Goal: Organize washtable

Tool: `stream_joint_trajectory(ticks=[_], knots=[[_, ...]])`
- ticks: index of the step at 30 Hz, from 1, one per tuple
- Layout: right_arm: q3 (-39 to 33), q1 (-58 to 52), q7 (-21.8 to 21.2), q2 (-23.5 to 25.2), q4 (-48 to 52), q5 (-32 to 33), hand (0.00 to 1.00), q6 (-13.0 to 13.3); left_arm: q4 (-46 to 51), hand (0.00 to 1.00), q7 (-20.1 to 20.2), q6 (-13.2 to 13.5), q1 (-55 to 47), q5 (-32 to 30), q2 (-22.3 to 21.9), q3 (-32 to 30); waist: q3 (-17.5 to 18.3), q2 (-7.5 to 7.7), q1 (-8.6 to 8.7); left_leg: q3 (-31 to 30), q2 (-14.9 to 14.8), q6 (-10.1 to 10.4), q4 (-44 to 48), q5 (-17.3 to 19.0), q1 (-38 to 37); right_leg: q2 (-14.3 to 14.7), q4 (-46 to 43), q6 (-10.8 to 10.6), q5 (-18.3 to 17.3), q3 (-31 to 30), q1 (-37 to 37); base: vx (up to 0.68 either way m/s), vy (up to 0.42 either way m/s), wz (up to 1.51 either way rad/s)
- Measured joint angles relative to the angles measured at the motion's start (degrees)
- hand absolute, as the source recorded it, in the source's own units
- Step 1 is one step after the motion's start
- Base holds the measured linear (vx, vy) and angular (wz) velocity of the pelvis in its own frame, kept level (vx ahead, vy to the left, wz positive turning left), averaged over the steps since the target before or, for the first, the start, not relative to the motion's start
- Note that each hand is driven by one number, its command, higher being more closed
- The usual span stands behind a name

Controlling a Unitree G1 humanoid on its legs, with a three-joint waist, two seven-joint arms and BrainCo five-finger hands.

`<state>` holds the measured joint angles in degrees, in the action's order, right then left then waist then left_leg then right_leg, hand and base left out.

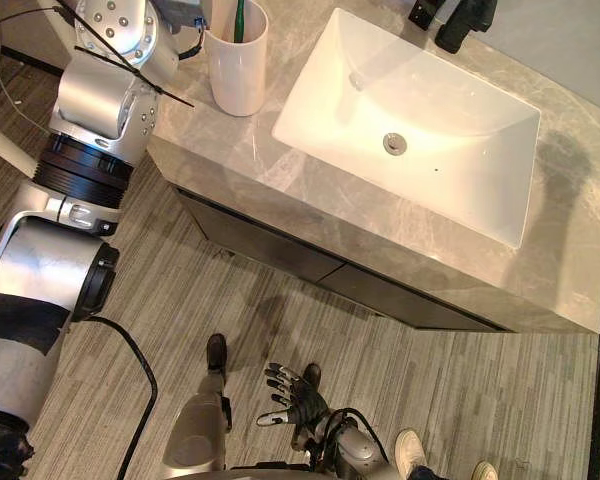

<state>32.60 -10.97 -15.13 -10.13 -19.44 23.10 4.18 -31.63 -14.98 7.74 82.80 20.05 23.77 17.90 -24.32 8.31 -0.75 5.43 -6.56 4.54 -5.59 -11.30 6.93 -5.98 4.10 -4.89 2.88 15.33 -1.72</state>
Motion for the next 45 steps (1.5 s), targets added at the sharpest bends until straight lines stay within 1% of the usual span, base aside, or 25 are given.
stream_joint_trajectory(ticks=[3, 7, 14, 17, 20, 23, 25, 30, 31, 41, 45], knots=[[0.0, 0.0, 0.0, 0.0, 0.0, 0.0, 0.0, 0.0, -0.4, 1.0, 0.2, 0.0, 0.0, 0.7, -1.0, 0.1, 0.0, -0.06, 0.08, 0.0, 0.0, 0.0, 0.0, 0.0, 0.0, 0.0, 0.0, 0.0, 0.0, 0.0, 0.0, 0.0, 0.0, 0.0], [0.0, 0.0, 0.0, -0.2, 0.0, 0.0, 0.0, 0.0, -2.2, 1.0, 1.2, 0.0, 0.0, 0.8, -1.2, 0.1, -0.2, -0.26, 0.19, 0.2, 0.0, 0.0, 0.0, 0.0, -0.2, 0.0, 0.0, 0.0, 0.0, -0.2, 0.0, 0.0, 0.0, 0.0], [0.0, 0.0, 0.0, -0.3, -0.1, 0.1, 0.0, 0.0, -2.7, 1.0, 1.5, 0.0, -1.3, 0.8, -1.2, 0.2, -0.2, -0.3, 0.17, 0.2, 0.1, 0.0, 0.0, 0.0, -0.2, -0.1, 0.0, 0.0, 0.0, -0.2, -0.1, 0.0, 0.0, 0.0], [0.0, 0.0, 0.0, -0.3, -0.2, 0.1, 0.0, 0.0, -2.8, 1.0, 2.4, 0.0, -2.8, 0.8, -1.2, 0.2, -0.2, -0.35, 0.18, 0.2, 0.2, 0.0, 0.0, 0.0, -0.2, -0.2, 0.0, 0.0, 0.0, -0.2, -0.1, 0.0, 0.0, 0.0], [0.0, 0.1, -0.1, -0.3, -1.7, 0.2, 0.0, 0.3, -5.4, 1.0, 2.8, -0.1, -3.3, 1.1, -1.1, 0.7, -0.2, -0.47, 0.16, 0.2, 0.3, 0.0, 0.0, 0.0, -0.2, -0.2, 0.0, 0.0, 0.0, -0.2, -0.1, 0.0, 0.0, 0.0], [0.0, 0.1, -0.1, -0.6, -2.3, 0.7, 0.0, 0.4, -5.7, 1.0, 2.9, -0.1, -4.2, 1.9, -0.9, 0.7, -0.4, -0.84, 0.12, 0.2, 0.5, 0.0, 0.0, 0.0, -0.2, -0.2, 0.0, -0.2, 0.1, -0.2, -0.2, 0.0, 0.0, 0.0], [0.0, 0.1, -0.1, -0.5, -2.3, 1.0, 0.0, 0.4, -6.1, 1.0, 3.6, -0.1, -4.5, 1.9, -0.9, 0.7, -0.4, -0.9, 0.14, 0.2, 0.6, 0.0, 0.0, 0.0, -0.2, -0.2, 0.0, -0.2, 0.1, -0.2, -0.2, 0.0, 0.0, 0.0], [0.0, 0.1, -0.1, -0.5, -2.3, 1.0, 0.0, 0.4, -6.8, 1.0, 3.8, -0.1, -5.6, 1.9, -1.0, 0.7, -0.4, -1.03, 0.24, 0.2, 0.6, 0.0, 0.0, 0.0, -0.2, -0.2, 0.0, -0.2, 0.1, -0.2, -0.1, 0.0, 0.0, 0.0], [0.0, 0.1, -0.1, -0.5, -2.3, 1.0, 0.0, 0.4, -7.2, 0.0, 3.7, -0.1, -5.6, 1.9, -0.9, 0.7, -0.4, -1.03, 0.3, 0.2, 0.6, 0.0, 0.0, 0.0, -0.2, -0.2, 0.0, -0.2, 0.1, -0.2, -0.1, 0.0, 0.0, 0.0], [0.0, 0.1, -0.1, -0.5, -2.3, 1.1, 0.0, 0.5, -7.2, 0.0, 3.8, -0.1, -5.6, 1.8, -0.5, 0.8, -0.4, -1.05, 0.71, 0.3, 0.6, 0.0, 0.0, 0.0, -0.2, -0.2, 0.0, -0.2, 0.1, -0.3, -0.1, 0.0, 0.0, 0.0], [0.0, 0.1, -0.1, -0.5, -2.3, 1.1, 0.0, 0.5, -7.1, 0.0, 3.8, -0.1, -5.4, 1.8, -0.2, 2.6, -0.3, -1.12, 0.73, 0.3, 0.6, 0.0, 0.0, 0.0, -0.5, -0.2, 0.0, -0.2, 0.1, -0.3, -0.3, 0.0, 0.0, 0.0]])
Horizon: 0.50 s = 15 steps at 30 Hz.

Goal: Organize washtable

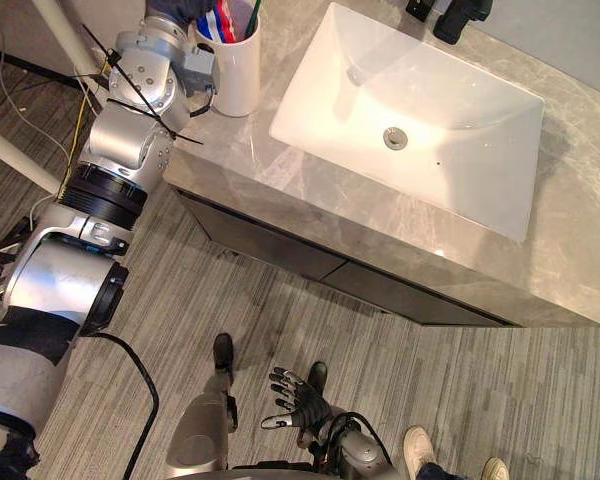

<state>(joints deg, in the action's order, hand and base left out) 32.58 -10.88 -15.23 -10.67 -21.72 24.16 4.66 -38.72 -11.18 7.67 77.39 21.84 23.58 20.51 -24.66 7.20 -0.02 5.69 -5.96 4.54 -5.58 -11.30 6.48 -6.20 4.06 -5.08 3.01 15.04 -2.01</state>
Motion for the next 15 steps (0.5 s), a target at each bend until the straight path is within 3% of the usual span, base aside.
stream_joint_trajectory(ticks=[6, 12, 15], knots=[[0.7, 0.4, -0.1, 0.0, 0.0, 0.0, 0.0, 0.0, 0.7, 0.0, 0.0, 0.1, 3.2, 0.3, 1.0, 0.4, 0.1, -0.34, -0.01, 0.0, 0.0, 0.1, 0.0, 0.3, 0.1, 0.0, 0.0, 0.0, 0.0, -0.1, 0.1, 0.0, 0.0, 0.0], [2.6, 1.1, -1.1, 0.1, -0.2, 0.0, 0.0, 0.0, 2.5, 0.0, 0.0, 0.6, 5.4, 2.3, 4.3, 1.2, 2.4, -2.85, 0.13, 0.2, 0.0, -0.2, -0.1, 0.2, 1.4, 0.0, 0.1, 0.0, 0.0, -0.2, 1.3, 0.01, -0.001, -0.02], [3.0, 2.5, -1.3, 0.3, -1.6, 0.0, 0.0, 0.0, 2.4, 0.0, 0.1, 0.6, 5.4, 2.9, 5.9, 1.9, 4.0, -2.92, 0.69, 0.4, 0.0, -0.2, 0.0, 0.1, 1.5, 0.0, 0.2, 0.0, 0.0, -0.4, 1.3, 0.03, -0.006, -0.04]])
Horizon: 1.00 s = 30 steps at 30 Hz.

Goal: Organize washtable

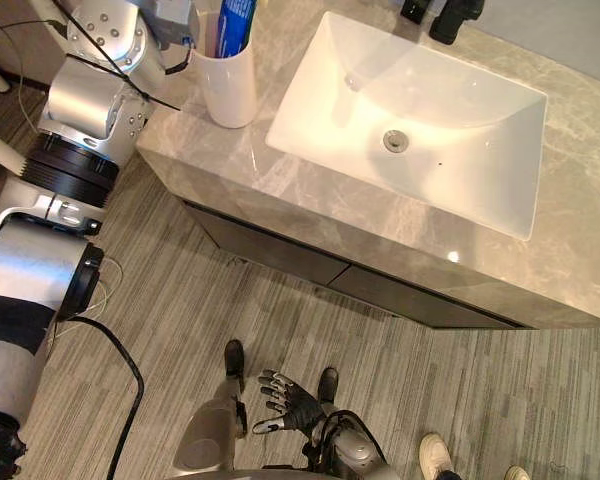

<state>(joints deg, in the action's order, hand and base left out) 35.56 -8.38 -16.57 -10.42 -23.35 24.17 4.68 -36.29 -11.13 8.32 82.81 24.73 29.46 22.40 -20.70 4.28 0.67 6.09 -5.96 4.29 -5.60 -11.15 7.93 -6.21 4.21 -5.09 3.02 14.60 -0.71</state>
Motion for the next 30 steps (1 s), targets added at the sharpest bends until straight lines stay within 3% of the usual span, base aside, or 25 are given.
stream_joint_trajectory(ticks=[3, 4, 8, 12, 16, 22, 30], knots=[[0.2, 0.3, 0.0, 0.0, 0.0, 0.0, 0.0, 0.0, 0.0, 0.0, 0.0, 0.0, 0.7, 1.4, 1.2, 0.1, 0.9, -0.03, 0.2, 0.2, -0.1, 0.0, 0.0, 0.0, -0.1, 0.0, 0.0, 0.0, 0.0, -0.2, 0.0, 0.0, -0.003, -0.03], [0.6, 0.5, 0.0, -0.1, -0.1, 0.0, 0.0, -0.1, 0.0, 1.0, 0.0, 0.2, 1.1, 2.0, 1.6, 0.1, 1.5, -0.06, 0.21, 0.2, -0.1, 0.0, 0.0, 0.0, -0.1, 0.0, 0.0, 0.0, 0.0, -0.2, 0.0, 0.0, 0.0, 0.0], [1.1, 1.3, 0.0, 0.0, -0.6, 0.0, 0.0, -0.3, 1.8, 1.0, -0.1, 1.0, 1.1, 3.5, 3.8, 0.7, 3.7, -0.05, 0.13, 0.1, -0.1, 0.0, 0.0, 0.0, -0.2, 0.0, 0.1, 0.0, 0.0, -0.2, 0.0, -0.02, 0.0, 0.01], [1.2, 1.7, -0.1, 0.0, -1.3, 0.0, 0.0, -0.8, 18.2, 1.0, 0.0, 2.2, -8.5, 3.6, 5.9, -0.3, 6.8, -0.1, -0.13, 0.0, 0.0, 0.0, 0.0, 0.0, -0.5, 0.0, 0.7, -0.1, 0.0, 0.1, -0.5, -0.02, 0.0, 0.02], [1.1, 1.7, -0.9, -0.7, -3.1, -0.1, 0.0, -1.2, 28.8, 1.0, 0.7, 2.0, -25.0, 0.6, 0.8, -4.6, 9.1, -0.95, -0.21, -0.9, -0.1, 0.1, -0.3, 0.1, -1.0, -0.1, 1.0, 0.1, 0.0, 1.0, -1.6, -0.02, -0.001, 0.1], [1.0, 0.0, -1.2, -2.0, -4.8, -0.3, 0.0, -2.4, 29.2, 1.0, 3.6, -0.7, -39.7, -0.8, -7.0, -5.3, 9.7, -1.94, -1.28, -1.2, -0.1, 0.3, -0.3, 0.2, -1.1, -0.1, 0.5, 0.3, -0.2, 1.1, -1.6, -0.06, 0.004, 0.03], [1.0, -1.3, -1.2, -1.9, -5.1, -0.6, 0.0, -3.5, 28.8, 1.0, 6.1, -3.6, -47.2, -3.6, -8.7, -5.2, 9.7, -1.92, -1.45, -1.2, 0.1, 0.3, -0.3, 0.2, -1.7, -0.1, -0.1, 0.3, -0.2, 1.1, -2.0, 0.0, 0.0, 0.0]])
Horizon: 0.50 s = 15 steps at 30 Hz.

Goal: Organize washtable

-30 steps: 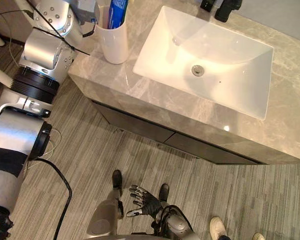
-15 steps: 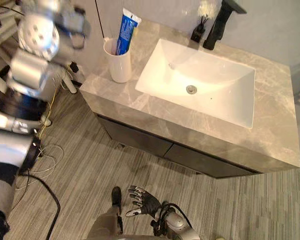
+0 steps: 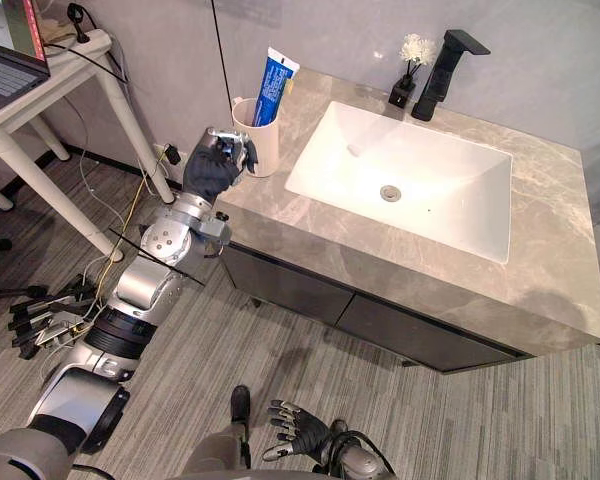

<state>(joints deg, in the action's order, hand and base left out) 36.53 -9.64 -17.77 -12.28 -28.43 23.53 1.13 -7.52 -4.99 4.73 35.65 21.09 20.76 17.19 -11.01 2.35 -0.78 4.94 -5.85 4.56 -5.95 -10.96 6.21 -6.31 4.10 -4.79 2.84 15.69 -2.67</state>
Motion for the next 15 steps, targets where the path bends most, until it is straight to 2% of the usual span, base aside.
stream_joint_trajectory(ticks=[5, 12, 15], knots=[[-0.3, -0.2, 0.0, 0.0, 0.0, -0.5, 0.0, -0.1, -4.4, 1.0, 0.1, -1.2, -0.7, -1.5, -2.2, 0.3, 0.0, 0.02, 0.05, 0.0, -0.1, 0.0, 0.0, 0.0, -0.1, 0.0, -0.1, 0.0, 0.0, -0.1, 0.0, 0.0, 0.0, 0.0], [-2.4, -1.0, 0.1, -0.1, 0.2, -0.6, 0.0, 0.0, -8.8, 1.0, 0.2, -1.8, -0.7, -1.7, -2.4, 0.8, -0.1, 0.16, 0.04, 0.0, -0.2, 0.0, 0.0, 0.0, -0.1, 0.0, 0.0, 0.0, 0.0, -0.2, 0.0, 0.0, 0.0, 0.0], [-2.5, -1.1, 0.1, 0.0, 0.2, -0.7, 0.0, 0.0, -10.0, 1.0, 0.7, -2.0, -0.1, -2.1, -2.0, 1.3, -0.4, 0.77, -0.04, 0.0, -0.3, 0.0, 0.0, 0.0, -0.1, 0.0, 0.0, 0.0, 0.0, -0.2, 0.0, 0.0, 0.0, 0.0]])
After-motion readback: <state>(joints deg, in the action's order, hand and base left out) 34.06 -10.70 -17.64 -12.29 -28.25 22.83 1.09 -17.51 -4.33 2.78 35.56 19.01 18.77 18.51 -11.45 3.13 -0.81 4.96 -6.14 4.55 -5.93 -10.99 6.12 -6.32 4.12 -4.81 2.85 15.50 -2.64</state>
